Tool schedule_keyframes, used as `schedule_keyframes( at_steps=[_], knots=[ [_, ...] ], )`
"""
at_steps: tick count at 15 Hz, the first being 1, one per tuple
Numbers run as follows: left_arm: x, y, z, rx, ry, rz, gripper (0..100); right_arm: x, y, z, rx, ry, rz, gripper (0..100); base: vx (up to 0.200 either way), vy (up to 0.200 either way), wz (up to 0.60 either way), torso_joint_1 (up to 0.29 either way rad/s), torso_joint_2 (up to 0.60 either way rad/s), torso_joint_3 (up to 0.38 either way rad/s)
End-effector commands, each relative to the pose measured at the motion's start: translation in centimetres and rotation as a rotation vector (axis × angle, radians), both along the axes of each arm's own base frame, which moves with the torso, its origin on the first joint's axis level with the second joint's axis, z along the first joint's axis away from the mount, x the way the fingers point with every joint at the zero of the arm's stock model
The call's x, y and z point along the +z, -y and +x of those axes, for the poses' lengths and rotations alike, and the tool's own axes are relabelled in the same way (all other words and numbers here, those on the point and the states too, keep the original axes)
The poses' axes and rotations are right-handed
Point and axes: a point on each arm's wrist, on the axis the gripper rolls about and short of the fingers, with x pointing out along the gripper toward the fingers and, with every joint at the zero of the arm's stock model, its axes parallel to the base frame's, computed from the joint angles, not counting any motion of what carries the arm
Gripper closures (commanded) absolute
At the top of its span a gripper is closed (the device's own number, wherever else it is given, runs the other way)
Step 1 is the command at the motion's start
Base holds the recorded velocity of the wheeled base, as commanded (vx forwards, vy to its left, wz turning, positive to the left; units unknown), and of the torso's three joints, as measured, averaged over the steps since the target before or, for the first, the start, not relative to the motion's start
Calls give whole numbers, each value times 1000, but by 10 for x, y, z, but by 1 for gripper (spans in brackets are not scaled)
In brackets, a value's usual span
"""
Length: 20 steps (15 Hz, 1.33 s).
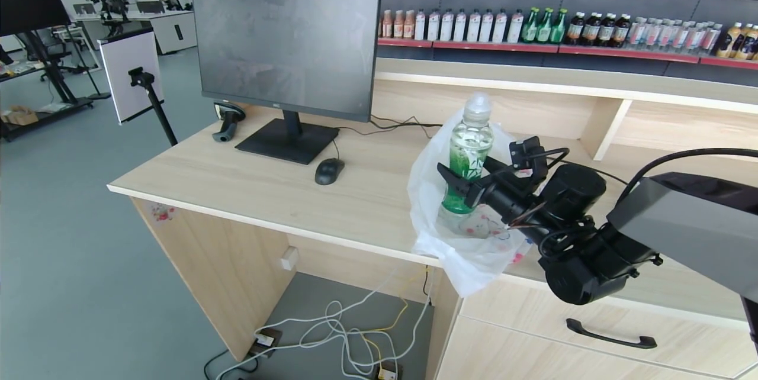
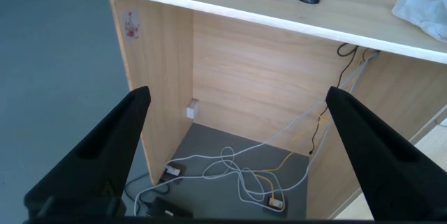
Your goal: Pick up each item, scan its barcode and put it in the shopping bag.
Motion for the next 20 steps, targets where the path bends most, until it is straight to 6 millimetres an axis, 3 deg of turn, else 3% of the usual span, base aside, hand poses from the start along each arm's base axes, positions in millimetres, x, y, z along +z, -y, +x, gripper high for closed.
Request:
schedule_keyframes(
  at_steps=[1, 4, 11, 13, 20],
  knots=[
    [0, 0, 0, 0, -1, -1, 0, 6, 1, -3, 1, 14, 4, 0, 0, 0, 0, 0, 0, 0],
    [0, 0, 0, 0, -1, -1, 0, 13, 10, -14, -13, -1, -1, 0, 0, 0, 0, 0, 0, 0],
    [0, 0, 0, 0, -1, -1, 0, 75, 27, -47, -30, 134, 41, 0, 0, 0, 0, 0, 0, 0],
    [0, 0, 0, 0, -1, -1, 0, 81, 32, -56, -36, 140, 42, 0, 0, 0, 0, 0, 0, 0],
    [0, 0, 0, 2, -1, -2, 0, 92, 50, -70, -77, 153, 43, 0, 0, 0, -600, 4, 4, 4]
  ],
)
